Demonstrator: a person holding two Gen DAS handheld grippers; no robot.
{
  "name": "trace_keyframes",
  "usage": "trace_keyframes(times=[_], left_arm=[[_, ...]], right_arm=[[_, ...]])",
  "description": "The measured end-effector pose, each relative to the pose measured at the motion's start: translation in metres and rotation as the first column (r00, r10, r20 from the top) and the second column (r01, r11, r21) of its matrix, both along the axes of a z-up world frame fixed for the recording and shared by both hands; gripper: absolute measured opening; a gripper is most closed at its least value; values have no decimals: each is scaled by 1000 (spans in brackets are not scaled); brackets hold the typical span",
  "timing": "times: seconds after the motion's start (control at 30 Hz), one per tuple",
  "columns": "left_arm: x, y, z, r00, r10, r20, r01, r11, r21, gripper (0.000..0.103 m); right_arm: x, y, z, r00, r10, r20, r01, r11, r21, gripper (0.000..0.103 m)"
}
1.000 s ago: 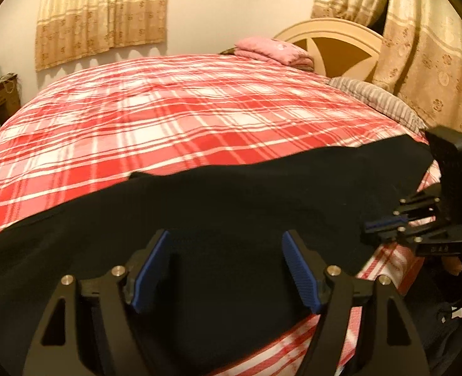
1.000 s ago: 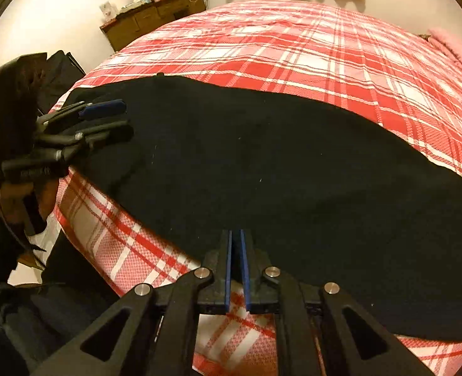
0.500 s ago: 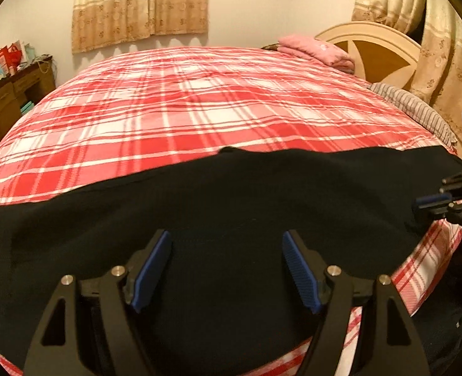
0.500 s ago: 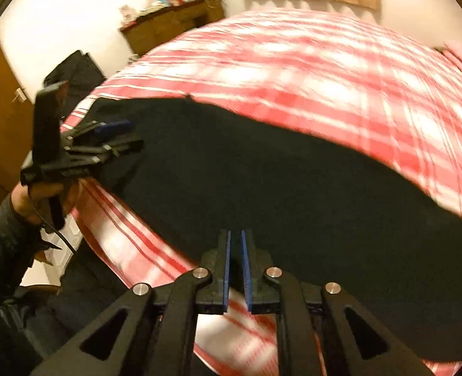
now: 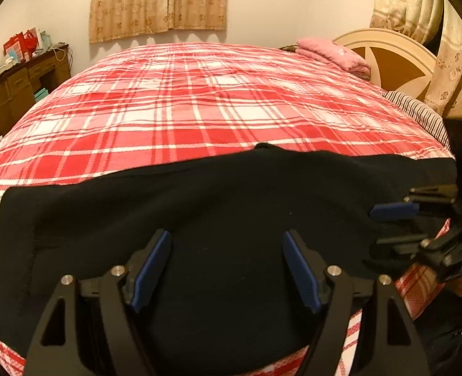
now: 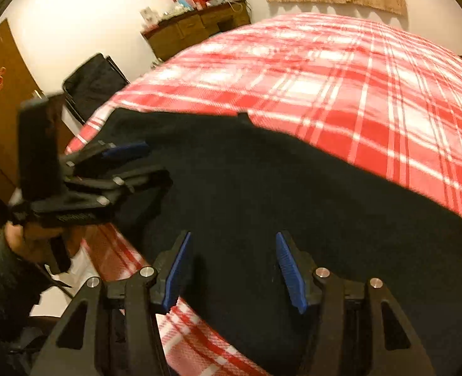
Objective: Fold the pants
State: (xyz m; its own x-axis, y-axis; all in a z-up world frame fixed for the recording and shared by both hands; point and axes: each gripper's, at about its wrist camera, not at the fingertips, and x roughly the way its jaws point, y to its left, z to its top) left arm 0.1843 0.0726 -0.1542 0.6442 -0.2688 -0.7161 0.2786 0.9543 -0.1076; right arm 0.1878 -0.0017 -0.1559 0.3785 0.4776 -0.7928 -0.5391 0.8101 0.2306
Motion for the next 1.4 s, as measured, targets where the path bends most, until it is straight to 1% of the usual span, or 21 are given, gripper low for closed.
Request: trace_keyframes(times=[0.1,0.23,0.33,0.37,0.4,0.5,0.57,0.63,0.67,0.7,0.77,0.83,0.93,1.0,1.07,1.17,1.2,1.27,1.33,1.37,1.4], left_arm=[[0,0,1,1000,2,0,-2,1000,5,77],[-2,15,10,999,42,25,-42,999,19,77],[-2,40,14,993,111,48,-114,992,54,79],[-1,49,14,989,140,51,-144,987,69,82],[-1,61,13,984,171,54,-174,982,78,82],[-2,88,13,972,224,73,-229,971,67,82],[-3,95,12,970,226,88,-232,970,69,82],[-4,93,10,969,225,101,-233,969,77,82],[-4,90,9,969,225,105,-234,968,86,83],[-4,86,10,969,222,106,-232,968,95,84],[-4,78,12,971,214,105,-224,970,92,84],[-8,73,17,976,193,105,-200,978,59,84],[-11,56,23,980,159,122,-165,985,47,84],[-13,46,24,983,134,127,-140,989,37,84],[-13,34,23,986,112,126,-117,992,35,84],[-12,18,18,991,79,112,-84,996,37,84],[-10,11,16,992,69,102,-72,997,33,84],[-10,2,13,995,45,90,-48,999,26,84],[-10,-8,9,996,29,85,-33,998,51,84],[-9,-12,7,997,23,77,-27,998,50,84],[-8,-13,4,998,20,67,-22,999,41,85]], right_arm=[[-4,1,-3,999,14,29,-14,1000,-9,57],[-2,-3,-2,1000,6,14,-6,1000,8,57],[-3,-4,-4,1000,2,21,-2,1000,19,57],[-4,-4,-4,1000,3,30,-3,1000,18,57],[-7,-2,-5,999,7,49,-7,1000,12,57],[-10,-1,-7,997,18,70,-18,1000,9,63],[-15,3,-9,995,31,100,-31,1000,-2,69],[-19,8,-10,990,49,132,-44,998,-38,69],[-21,10,-8,989,55,139,-48,997,-59,69],[-21,9,-5,990,49,133,-42,997,-57,69],[-19,-4,1,995,11,96,-11,1000,3,69],[-18,-27,9,995,-68,75,64,997,49,69],[-21,-78,20,978,-201,48,195,975,104,69],[-26,-117,27,956,-293,31,285,947,147,69],[-37,-160,36,921,-389,24,377,905,197,69],[-54,-223,47,849,-529,10,511,824,246,69],[-60,-247,48,815,-580,0,562,789,249,69],[-67,-280,49,763,-646,-23,631,735,249,69],[-73,-309,48,707,-705,-52,695,680,236,69],[-77,-321,48,681,-730,-56,721,654,229,69],[-79,-328,49,670,-740,-55,730,644,230,69]])
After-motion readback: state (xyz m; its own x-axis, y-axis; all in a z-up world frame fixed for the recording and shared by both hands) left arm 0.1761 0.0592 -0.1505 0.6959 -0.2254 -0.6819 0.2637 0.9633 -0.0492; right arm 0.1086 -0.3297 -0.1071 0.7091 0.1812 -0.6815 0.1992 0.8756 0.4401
